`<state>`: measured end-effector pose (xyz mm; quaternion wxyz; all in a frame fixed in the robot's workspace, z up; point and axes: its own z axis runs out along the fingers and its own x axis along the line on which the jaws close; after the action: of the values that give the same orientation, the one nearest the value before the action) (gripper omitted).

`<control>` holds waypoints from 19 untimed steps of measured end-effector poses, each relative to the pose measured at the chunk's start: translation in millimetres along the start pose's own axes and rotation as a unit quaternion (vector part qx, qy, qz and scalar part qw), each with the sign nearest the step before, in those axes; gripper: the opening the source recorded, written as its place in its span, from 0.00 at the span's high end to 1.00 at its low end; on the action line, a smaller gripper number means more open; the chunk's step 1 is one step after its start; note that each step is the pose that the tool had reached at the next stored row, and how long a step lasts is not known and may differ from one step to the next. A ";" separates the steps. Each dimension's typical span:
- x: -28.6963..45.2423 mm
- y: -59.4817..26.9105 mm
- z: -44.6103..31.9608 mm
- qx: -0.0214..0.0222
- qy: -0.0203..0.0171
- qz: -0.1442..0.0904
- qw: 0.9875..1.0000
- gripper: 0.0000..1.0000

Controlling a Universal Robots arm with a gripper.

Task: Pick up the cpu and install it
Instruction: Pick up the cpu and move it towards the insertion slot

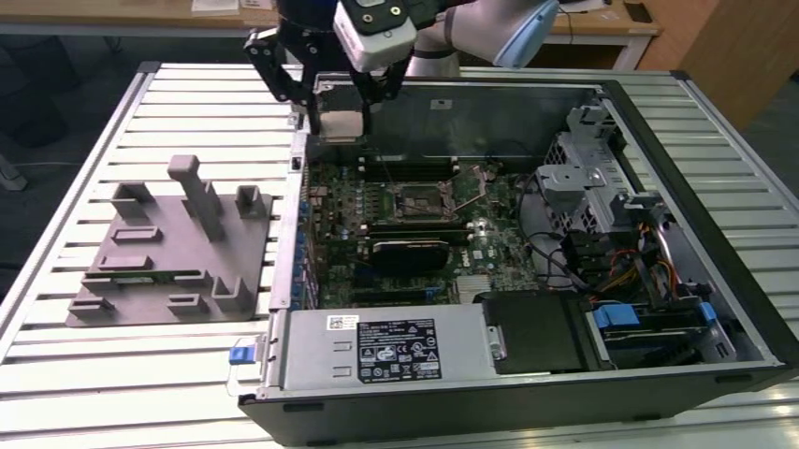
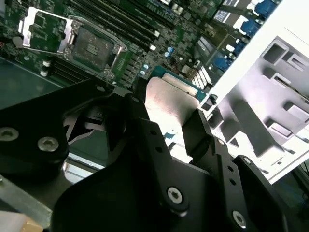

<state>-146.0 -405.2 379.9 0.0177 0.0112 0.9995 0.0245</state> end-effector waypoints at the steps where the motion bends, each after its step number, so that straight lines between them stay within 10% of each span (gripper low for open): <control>1: -3.4 0.0 0.4 0.000 0.001 0.000 1.000 0.46; 19: -49.7 -0.2 30.0 0.000 0.018 0.001 1.000 0.46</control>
<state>-95.3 -405.1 351.6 0.0002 0.0114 0.9996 0.0243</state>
